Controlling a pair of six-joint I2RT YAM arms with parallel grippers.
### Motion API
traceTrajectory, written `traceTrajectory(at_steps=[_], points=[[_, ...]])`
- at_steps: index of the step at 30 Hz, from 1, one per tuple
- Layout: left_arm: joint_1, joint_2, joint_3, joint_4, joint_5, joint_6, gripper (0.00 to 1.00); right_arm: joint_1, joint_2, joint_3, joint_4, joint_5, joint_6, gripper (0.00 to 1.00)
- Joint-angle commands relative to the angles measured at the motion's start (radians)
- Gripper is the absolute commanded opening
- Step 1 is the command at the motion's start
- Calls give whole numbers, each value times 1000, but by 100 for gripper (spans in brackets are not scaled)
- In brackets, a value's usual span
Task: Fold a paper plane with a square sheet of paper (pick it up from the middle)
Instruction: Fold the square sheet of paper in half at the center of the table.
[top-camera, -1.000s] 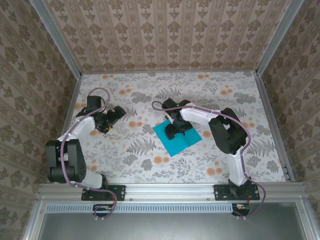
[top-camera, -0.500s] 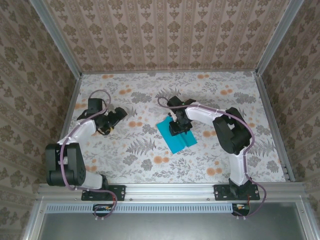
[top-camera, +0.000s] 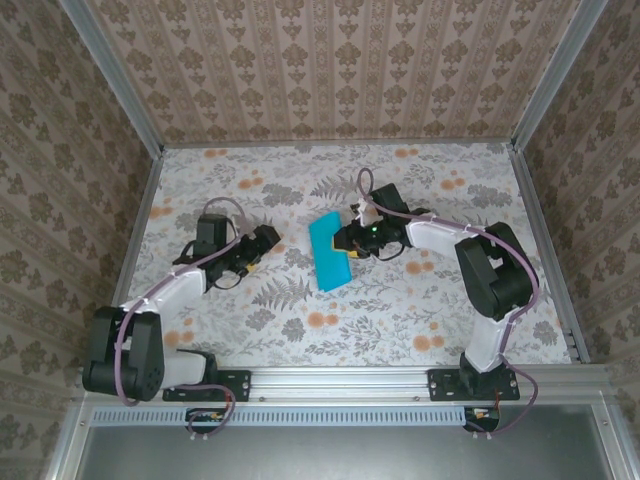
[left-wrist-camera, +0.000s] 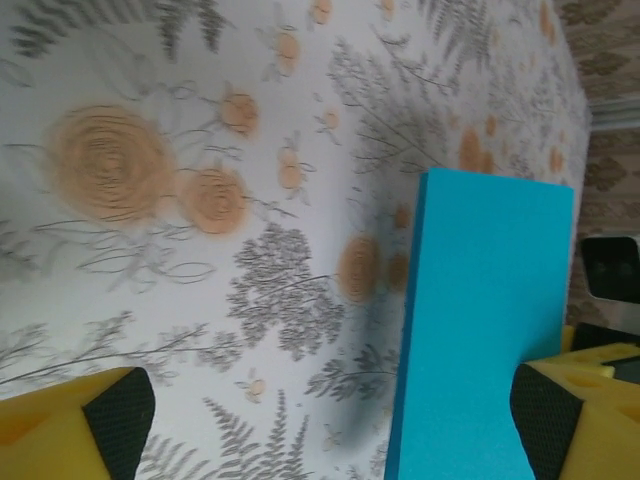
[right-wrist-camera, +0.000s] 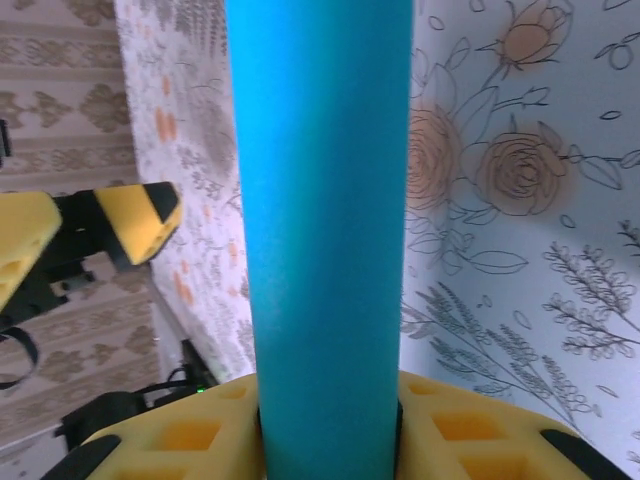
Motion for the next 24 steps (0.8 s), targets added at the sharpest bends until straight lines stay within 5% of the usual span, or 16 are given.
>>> traceTrajectory(at_steps=[1,11,24], points=[[-32,59,-1,148,56,-70,92,-14,19,-31,132,-106,101,36],[-162,253,74,247,65,-122,69,-27,63,-2,-78,63,-41,40],[-208,411,127,368,178,-167,68,-54,89,-61,170,-150,133,42]])
